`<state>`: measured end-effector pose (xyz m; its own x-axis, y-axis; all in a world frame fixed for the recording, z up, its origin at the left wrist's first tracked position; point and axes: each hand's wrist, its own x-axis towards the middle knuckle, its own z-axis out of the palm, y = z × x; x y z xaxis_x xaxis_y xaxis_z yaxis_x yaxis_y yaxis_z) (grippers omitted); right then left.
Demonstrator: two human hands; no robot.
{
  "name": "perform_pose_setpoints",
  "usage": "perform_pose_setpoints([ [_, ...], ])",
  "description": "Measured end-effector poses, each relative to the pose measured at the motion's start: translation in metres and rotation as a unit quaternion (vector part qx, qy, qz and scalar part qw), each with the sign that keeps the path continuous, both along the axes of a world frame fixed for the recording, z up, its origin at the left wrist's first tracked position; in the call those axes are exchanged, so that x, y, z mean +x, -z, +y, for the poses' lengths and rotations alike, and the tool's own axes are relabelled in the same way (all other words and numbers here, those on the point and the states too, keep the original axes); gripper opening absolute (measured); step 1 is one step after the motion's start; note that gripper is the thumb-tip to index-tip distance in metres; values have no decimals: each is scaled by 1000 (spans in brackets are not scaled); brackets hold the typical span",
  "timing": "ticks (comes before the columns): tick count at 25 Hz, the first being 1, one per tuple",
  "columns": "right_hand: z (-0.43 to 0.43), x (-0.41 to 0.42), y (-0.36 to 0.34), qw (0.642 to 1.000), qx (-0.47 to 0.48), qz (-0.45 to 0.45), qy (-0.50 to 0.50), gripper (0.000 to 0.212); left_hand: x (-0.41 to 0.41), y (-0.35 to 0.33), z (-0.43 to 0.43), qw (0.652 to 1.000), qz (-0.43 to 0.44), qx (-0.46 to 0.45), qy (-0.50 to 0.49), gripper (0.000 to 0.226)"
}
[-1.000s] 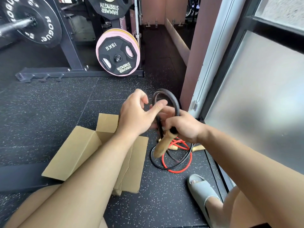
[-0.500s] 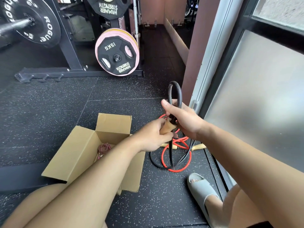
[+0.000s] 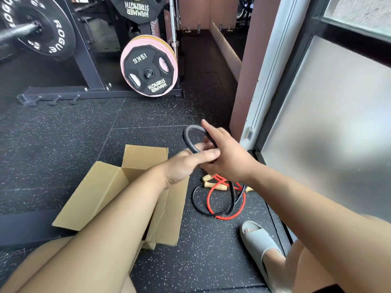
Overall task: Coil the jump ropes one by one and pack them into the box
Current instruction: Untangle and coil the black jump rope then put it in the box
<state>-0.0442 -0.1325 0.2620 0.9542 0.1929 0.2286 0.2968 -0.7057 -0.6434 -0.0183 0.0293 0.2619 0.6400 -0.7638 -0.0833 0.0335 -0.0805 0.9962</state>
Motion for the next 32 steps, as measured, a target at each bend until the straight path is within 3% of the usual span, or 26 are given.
perform_pose_setpoints([
  [3,1,-1,1,999,13,-38,-5,111,-8,9,-16,991,-42,-40,-124,29],
  [8,6,-5,-3,993,94,-6,-76,127,-4,13,-19,971,-8,-118,-206,35],
  [10,1,0,0,999,33,-12,-29,133,-3,4,-18,963,6,-146,-227,32],
  [12,-7,4,5,997,29,65,26,129,4,-9,-11,943,47,-181,-277,33],
  [13,-11,6,9,992,47,117,15,113,9,-14,-7,932,66,-200,-293,36],
  [16,-12,2,14,972,107,198,-67,23,14,-21,3,921,57,-216,-320,38],
  [18,-10,-3,11,965,149,197,-87,8,14,-19,4,922,4,-180,-341,38],
  [20,-7,-7,6,969,132,184,-102,13,17,-16,5,928,-70,-126,-344,46],
  [23,-7,-11,-4,993,-17,73,-90,25,26,-13,17,925,-162,42,-340,79],
  [26,-9,-10,-15,988,-99,-32,-110,28,27,-9,23,880,-218,209,-366,81],
  [28,-7,-7,-13,979,-154,-49,-127,29,23,-9,20,873,-201,252,-365,86],
  [32,5,-5,-2,969,-185,-58,-151,31,20,-4,15,884,-79,294,-354,79],
])
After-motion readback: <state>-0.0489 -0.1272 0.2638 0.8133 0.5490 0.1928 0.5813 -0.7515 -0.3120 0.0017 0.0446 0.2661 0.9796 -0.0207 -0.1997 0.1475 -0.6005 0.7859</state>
